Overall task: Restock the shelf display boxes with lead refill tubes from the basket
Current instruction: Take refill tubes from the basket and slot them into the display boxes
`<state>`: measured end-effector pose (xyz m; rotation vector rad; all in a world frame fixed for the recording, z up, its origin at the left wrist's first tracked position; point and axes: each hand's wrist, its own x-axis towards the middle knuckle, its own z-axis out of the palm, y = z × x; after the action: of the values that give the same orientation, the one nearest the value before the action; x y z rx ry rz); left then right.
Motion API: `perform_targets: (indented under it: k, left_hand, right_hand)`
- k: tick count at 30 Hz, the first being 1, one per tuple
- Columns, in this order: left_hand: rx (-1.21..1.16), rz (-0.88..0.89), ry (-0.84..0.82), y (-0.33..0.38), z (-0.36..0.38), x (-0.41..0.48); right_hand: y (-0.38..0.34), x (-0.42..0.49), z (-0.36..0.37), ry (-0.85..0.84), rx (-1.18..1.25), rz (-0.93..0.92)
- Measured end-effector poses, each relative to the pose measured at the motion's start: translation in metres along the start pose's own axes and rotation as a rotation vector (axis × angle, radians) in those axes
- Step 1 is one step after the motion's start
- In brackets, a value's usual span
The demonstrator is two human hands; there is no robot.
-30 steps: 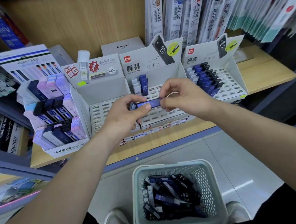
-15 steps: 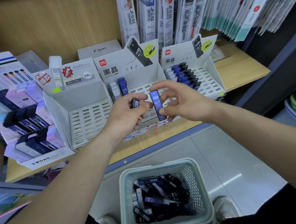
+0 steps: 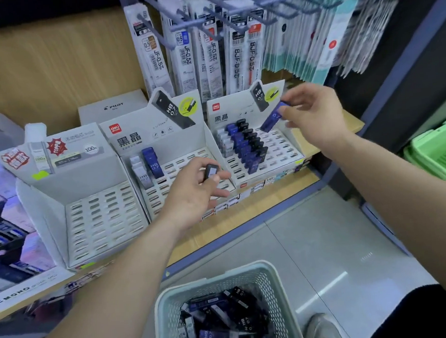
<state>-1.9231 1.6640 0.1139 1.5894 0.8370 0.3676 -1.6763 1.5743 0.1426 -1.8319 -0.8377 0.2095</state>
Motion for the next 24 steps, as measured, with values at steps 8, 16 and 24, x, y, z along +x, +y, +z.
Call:
perform_targets:
  k: [8, 16, 24]
  left_hand:
    - [-0.010, 0.017, 0.095, -0.003, 0.009, 0.015]
    - [-0.033, -0.016, 0.102, -0.007, 0.005, 0.018]
    - [-0.067, -0.027, 0.105, -0.007, 0.002, 0.018]
  right_hand:
    - [0.030, 0.032, 0.027, -0.071, -0.264, -0.092]
    - [0.040, 0.042, 0.043, -0.144, -0.304, -0.100]
    - [0.046, 0.050, 0.055, -0.177, -0.515, -0.276]
